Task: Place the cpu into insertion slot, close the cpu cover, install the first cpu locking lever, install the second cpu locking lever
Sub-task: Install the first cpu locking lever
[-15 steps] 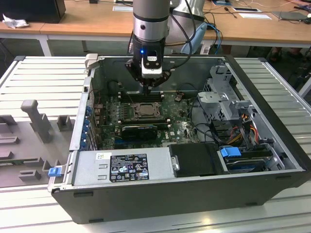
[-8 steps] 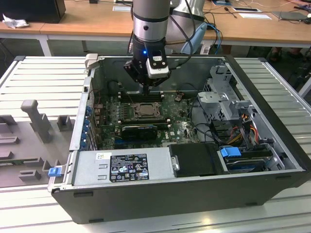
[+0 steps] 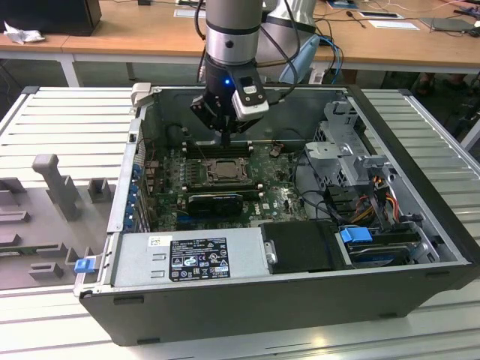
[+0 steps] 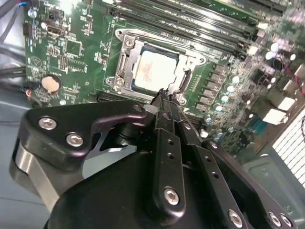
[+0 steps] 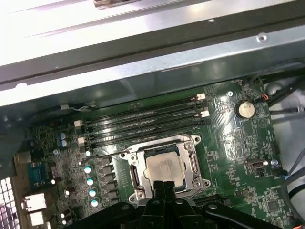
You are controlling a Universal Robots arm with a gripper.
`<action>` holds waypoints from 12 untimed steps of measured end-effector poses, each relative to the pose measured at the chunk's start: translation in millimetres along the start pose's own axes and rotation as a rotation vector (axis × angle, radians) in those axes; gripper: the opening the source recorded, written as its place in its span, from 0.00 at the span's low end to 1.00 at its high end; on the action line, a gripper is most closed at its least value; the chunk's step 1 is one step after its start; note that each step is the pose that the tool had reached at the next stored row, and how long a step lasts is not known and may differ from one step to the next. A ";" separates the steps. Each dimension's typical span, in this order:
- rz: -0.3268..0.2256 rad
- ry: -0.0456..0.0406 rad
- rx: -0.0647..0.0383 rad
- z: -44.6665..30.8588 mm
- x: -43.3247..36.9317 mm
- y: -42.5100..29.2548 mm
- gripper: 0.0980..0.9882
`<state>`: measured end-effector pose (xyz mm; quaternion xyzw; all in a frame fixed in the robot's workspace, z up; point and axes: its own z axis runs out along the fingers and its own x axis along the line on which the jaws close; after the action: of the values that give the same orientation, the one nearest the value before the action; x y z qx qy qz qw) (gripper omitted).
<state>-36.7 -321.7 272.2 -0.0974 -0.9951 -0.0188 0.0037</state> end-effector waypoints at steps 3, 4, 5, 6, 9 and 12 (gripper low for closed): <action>-0.048 0.0014 0.001 0.9 0.1 -0.1 0.01; -0.063 0.0020 0.001 1.2 0.1 -0.1 0.01; -0.087 0.0029 0.001 1.5 0.1 -0.1 0.01; -0.104 0.0037 0.001 1.7 0.1 -0.1 0.01; -0.120 0.0045 -0.002 2.3 0.3 -0.2 0.01; -0.120 0.0045 -0.002 2.8 1.1 -0.3 0.01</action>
<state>-37.8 -321.7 269.4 -0.0375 -0.9991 -0.0202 0.0047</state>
